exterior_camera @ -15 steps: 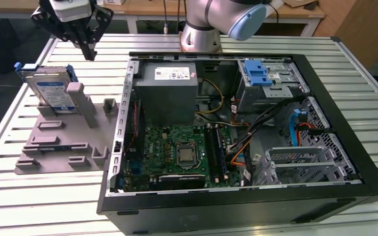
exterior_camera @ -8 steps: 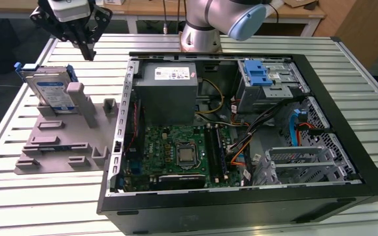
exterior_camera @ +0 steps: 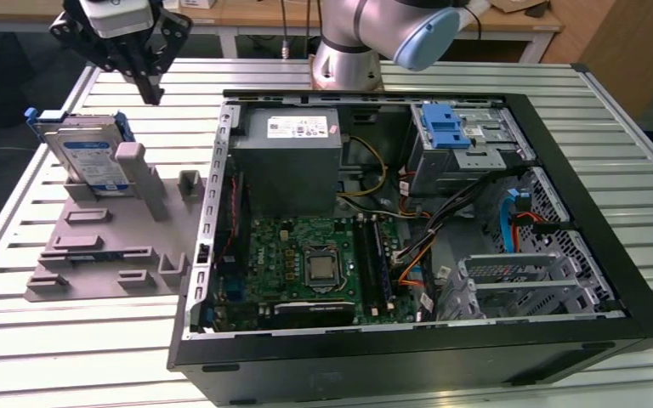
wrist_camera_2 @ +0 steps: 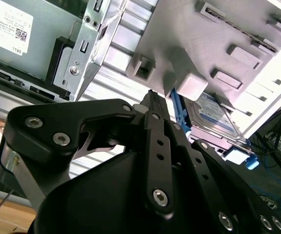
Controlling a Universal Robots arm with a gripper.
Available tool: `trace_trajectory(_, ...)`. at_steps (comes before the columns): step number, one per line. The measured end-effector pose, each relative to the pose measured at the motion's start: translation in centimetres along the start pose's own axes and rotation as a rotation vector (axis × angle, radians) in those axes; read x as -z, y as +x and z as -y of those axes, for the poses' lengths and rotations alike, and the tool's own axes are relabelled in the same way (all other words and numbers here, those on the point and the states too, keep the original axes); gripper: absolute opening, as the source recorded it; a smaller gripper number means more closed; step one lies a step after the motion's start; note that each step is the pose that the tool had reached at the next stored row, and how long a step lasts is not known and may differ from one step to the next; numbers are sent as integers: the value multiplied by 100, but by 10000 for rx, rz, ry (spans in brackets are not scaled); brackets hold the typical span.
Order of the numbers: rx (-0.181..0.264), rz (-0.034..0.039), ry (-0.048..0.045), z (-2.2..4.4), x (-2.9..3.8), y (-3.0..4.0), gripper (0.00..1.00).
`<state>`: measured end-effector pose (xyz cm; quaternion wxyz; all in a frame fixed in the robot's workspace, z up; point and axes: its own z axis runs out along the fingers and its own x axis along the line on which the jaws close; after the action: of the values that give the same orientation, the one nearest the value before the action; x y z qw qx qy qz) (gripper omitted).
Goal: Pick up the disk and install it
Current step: 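Reach for the disk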
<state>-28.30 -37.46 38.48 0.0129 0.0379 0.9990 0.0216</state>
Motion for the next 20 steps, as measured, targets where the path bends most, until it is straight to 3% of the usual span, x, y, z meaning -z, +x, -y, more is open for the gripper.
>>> trace_trajectory(14,0,0,0,-38,0,81,11)
trace_trajectory(20,-20,1,1,-81,-2,225,11)
